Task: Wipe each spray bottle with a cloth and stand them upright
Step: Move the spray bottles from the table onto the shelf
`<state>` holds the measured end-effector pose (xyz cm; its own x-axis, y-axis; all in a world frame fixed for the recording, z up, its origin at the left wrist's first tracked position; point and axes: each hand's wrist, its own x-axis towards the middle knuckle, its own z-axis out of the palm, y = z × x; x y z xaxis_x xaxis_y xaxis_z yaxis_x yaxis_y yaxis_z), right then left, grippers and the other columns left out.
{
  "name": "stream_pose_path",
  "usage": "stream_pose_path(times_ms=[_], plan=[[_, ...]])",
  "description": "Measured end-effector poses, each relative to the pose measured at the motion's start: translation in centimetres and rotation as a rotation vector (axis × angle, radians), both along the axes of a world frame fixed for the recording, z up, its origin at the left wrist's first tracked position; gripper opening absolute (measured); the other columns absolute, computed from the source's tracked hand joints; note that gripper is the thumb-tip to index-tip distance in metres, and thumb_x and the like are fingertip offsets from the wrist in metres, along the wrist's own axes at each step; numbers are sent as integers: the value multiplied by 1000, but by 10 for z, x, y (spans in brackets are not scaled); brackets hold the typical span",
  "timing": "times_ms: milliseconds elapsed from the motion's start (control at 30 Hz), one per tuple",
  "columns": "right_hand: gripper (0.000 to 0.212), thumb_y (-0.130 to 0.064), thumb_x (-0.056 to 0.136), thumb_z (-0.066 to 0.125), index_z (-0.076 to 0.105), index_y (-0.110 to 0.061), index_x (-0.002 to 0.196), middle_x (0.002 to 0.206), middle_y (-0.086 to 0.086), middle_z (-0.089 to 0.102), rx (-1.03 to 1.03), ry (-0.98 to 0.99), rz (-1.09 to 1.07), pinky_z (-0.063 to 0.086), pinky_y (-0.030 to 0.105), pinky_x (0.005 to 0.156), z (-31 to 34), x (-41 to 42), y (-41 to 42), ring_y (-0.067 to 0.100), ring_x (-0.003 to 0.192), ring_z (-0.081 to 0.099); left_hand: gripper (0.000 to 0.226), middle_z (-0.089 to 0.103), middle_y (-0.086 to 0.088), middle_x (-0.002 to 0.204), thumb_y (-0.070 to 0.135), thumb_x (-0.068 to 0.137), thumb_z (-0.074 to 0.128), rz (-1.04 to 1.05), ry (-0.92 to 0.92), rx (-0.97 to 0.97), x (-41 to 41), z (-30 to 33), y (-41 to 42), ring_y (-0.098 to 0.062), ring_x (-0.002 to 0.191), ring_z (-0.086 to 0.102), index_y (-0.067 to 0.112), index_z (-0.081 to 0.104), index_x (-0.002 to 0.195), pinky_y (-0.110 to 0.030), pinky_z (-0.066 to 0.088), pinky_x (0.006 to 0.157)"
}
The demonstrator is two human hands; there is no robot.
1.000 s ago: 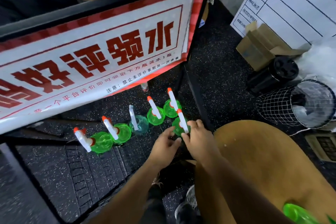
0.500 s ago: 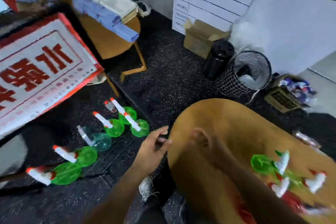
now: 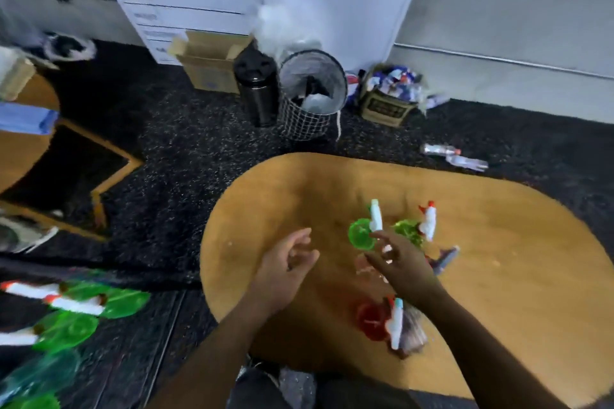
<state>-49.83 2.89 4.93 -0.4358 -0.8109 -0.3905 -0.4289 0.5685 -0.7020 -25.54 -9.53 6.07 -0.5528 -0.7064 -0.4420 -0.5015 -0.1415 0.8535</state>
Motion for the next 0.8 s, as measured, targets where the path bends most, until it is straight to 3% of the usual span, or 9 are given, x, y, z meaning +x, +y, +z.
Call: stream_pose_path(times_ms=[67,167,300,367,467,533,700,800], plan=[[41,-35,89,81,67,-26,126,111,-7,69,1,29,-59,50,22,81,-3,-17,17,8,93,68,44,63,10,138,39,100,70,-48,-16,-12,-26,-7,4,-7,120,65,45,52,139,-33,54,106],[39,-32,89,81,67,-24,125,111,-7,69,28,21,-117,51,27,85,-11,-36,35,12,101,67,48,63,11,138,39,101,68,-116,-56,-5,-61,-16,7,-4,118,63,35,54,147,-29,53,104],[44,-30,90,80,64,-18,130,113,0,67,66,-23,-137,44,5,78,-28,-47,50,13,101,65,52,60,10,138,41,103,64,-172,-109,6,-103,-35,5,1,113,61,27,51,151,-23,53,98],[46,-30,91,79,63,-17,132,117,0,65,97,-53,-143,44,2,76,-37,-48,51,7,98,62,52,58,10,138,39,103,64,-170,-128,31,-122,-47,4,0,108,62,25,51,151,-18,50,91],[51,-38,91,78,61,-19,135,118,-6,64,129,-101,-138,54,14,81,-46,-47,49,3,96,65,52,55,12,135,42,104,62,-164,-159,69,-144,-61,2,2,103,59,24,50,151,-16,46,85],[54,-42,91,77,59,-21,138,121,-6,63,153,-122,-116,59,27,86,-50,-46,46,5,97,66,55,54,11,141,49,103,61,-160,-186,91,-156,-72,1,-4,110,59,25,50,152,-21,45,90],[61,-47,93,73,57,-17,143,123,-5,59,191,-89,-49,59,34,89,-59,-46,35,11,101,65,60,50,2,146,58,98,64,-117,-192,148,-173,-89,-3,-13,125,57,25,56,148,-33,49,109],[59,-48,93,71,57,-21,144,125,-8,58,215,-102,-33,61,33,87,-62,-46,31,8,99,66,52,50,3,142,52,101,63,-89,-188,192,-182,-90,-2,-9,118,55,24,60,144,-26,43,97]])
